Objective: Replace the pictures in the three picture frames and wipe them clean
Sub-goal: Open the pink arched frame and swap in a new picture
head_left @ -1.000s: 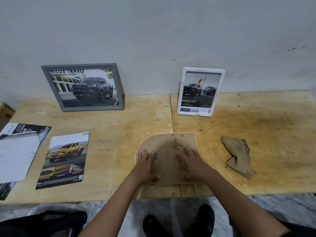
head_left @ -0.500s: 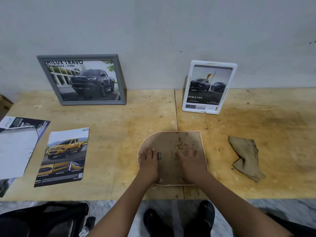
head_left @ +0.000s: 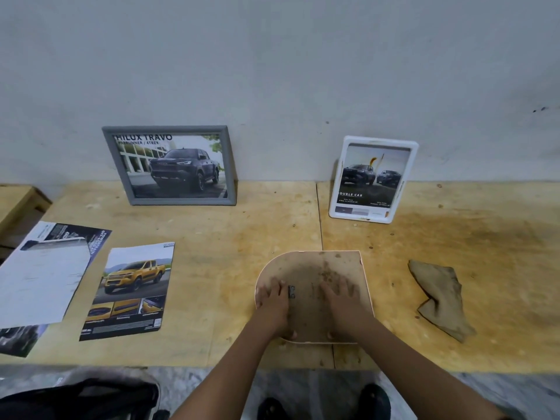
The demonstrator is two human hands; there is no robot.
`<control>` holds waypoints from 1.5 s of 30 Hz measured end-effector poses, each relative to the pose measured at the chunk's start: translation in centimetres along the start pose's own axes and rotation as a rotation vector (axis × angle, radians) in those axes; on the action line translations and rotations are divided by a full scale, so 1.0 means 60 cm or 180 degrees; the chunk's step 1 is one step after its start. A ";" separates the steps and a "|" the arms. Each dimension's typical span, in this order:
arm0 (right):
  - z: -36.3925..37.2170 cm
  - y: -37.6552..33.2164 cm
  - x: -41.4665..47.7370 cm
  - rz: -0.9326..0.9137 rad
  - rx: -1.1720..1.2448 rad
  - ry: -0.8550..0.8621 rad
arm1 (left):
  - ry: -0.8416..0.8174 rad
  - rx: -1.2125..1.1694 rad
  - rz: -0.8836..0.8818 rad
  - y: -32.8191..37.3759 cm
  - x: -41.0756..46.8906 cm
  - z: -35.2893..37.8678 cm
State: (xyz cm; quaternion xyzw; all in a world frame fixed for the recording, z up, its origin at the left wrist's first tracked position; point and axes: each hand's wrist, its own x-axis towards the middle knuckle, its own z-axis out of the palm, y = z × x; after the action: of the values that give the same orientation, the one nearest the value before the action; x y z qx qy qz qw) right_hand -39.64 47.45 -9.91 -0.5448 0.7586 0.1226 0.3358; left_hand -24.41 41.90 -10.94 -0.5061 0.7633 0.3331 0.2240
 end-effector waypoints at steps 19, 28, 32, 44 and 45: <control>0.009 0.083 -0.027 0.0542 0.0980 0.1502 | 0.2082 -0.1158 -0.0036 -0.059 -0.017 0.051; 0.014 0.064 -0.020 0.1029 0.2174 0.1248 | 0.1909 -0.1510 -0.0885 -0.028 0.007 0.018; 0.018 0.069 -0.035 0.0979 0.2714 0.1565 | 0.2297 -0.1816 -0.0711 -0.014 -0.004 0.019; -0.067 0.099 -0.061 -0.0037 0.5269 0.2561 | 0.2557 -0.4736 -0.0008 0.055 -0.043 -0.076; -0.062 0.108 -0.062 -0.0045 0.5216 0.2487 | 0.2320 -0.5068 0.0063 0.050 -0.041 -0.073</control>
State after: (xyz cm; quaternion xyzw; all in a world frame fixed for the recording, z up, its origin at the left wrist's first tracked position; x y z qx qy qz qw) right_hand -46.28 50.58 -5.91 -0.1427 0.6647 -0.6509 0.3377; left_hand -26.23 41.01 -5.43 -0.5805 0.3323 0.5865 -0.4567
